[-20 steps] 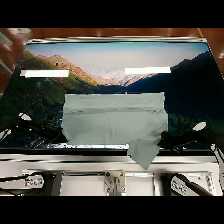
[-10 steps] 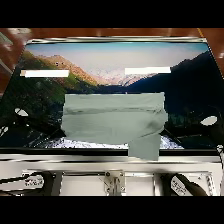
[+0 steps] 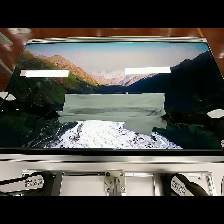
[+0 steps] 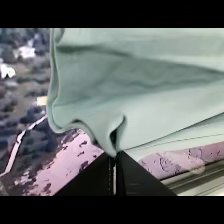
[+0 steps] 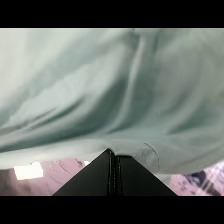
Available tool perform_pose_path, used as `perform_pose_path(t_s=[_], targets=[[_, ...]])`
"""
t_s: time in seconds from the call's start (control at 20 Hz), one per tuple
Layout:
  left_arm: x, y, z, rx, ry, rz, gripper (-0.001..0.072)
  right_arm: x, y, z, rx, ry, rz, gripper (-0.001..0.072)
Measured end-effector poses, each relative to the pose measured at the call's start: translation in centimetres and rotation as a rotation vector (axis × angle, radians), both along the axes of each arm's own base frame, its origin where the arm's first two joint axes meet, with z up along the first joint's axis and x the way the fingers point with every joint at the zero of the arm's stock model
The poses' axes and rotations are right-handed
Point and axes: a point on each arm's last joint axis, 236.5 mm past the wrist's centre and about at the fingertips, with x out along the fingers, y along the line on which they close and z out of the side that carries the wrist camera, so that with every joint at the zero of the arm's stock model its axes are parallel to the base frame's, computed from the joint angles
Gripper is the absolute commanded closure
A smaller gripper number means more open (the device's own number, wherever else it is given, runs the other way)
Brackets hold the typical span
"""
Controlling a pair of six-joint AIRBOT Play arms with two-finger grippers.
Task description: Fold the shirts.
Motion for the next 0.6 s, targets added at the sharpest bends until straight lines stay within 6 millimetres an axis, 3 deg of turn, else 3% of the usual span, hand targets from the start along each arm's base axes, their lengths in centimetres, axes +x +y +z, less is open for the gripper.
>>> perform_pose_path(t_s=[0.25, 0.6], targets=[[2.6, 0.0, 0.0, -0.009, -0.025, 0.022, 0.0673, 5.4, 1.2, 0.2, -0.027, -0.052, 0.046, 0.0655], [8.4, -0.5, 0.7, -0.039, -0.082, 0.027, 0.0673, 12.6, 0.2, -0.5, -0.071, -0.082, 0.031, 0.0655]])
